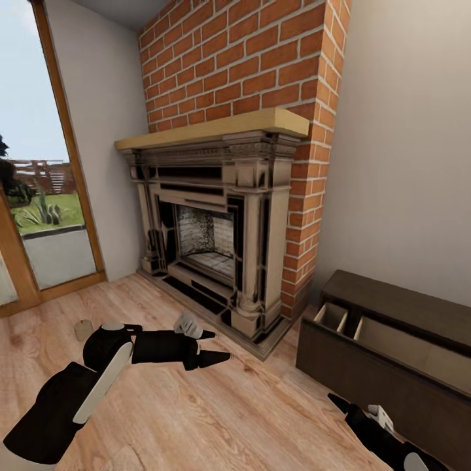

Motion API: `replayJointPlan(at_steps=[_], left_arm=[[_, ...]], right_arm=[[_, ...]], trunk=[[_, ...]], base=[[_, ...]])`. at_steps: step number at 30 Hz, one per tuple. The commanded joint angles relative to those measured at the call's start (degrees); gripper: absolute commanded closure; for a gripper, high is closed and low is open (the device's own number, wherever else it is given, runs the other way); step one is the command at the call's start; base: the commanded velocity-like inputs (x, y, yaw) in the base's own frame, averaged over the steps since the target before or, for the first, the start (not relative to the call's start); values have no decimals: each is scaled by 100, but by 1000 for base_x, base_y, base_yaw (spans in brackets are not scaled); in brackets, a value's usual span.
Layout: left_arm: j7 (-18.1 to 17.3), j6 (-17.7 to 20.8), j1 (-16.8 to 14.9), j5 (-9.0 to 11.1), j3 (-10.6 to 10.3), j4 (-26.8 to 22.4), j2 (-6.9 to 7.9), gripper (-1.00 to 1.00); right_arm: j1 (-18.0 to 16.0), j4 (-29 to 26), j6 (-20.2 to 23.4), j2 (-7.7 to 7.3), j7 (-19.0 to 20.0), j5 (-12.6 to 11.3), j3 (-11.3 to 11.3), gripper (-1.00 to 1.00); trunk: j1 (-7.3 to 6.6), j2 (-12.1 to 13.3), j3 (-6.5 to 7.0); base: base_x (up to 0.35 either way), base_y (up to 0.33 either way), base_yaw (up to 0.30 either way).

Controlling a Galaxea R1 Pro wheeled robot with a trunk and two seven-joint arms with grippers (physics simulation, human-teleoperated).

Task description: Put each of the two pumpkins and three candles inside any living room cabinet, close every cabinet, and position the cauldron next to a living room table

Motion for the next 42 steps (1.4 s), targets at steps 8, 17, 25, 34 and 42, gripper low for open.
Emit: replayJointPlan(at_steps=[8,17,25,34,42], left_arm=[[925,45,-11,13,24,38,6,-100],[2533,-18,-7,31,39,1011,47,-100],[3752,-1383,-7,56,402,3372,36,-100],[4233,-2563,-5,86,473,4944,6,-100],[4359,-3343,-6,139,501,5674,-17,-100]], right_arm=[[-2,-27,-99,-7,4,169,250,-100],[-30,-137,-316,-9,-1089,518,339,-100],[-37,-362,-328,348,-3473,984,717,-100],[-31,-370,-385,386,-3705,1001,1176,-100],[-29,-333,-407,393,-3723,998,1266,-100]], trunk=[[-178,319,138],[-375,680,299],[-551,1001,443],[-749,1362,605],[-814,1483,646]], base=[[0,0,55],[0,0,3],[0,0,0],[0,0,0],[0,0,160]])
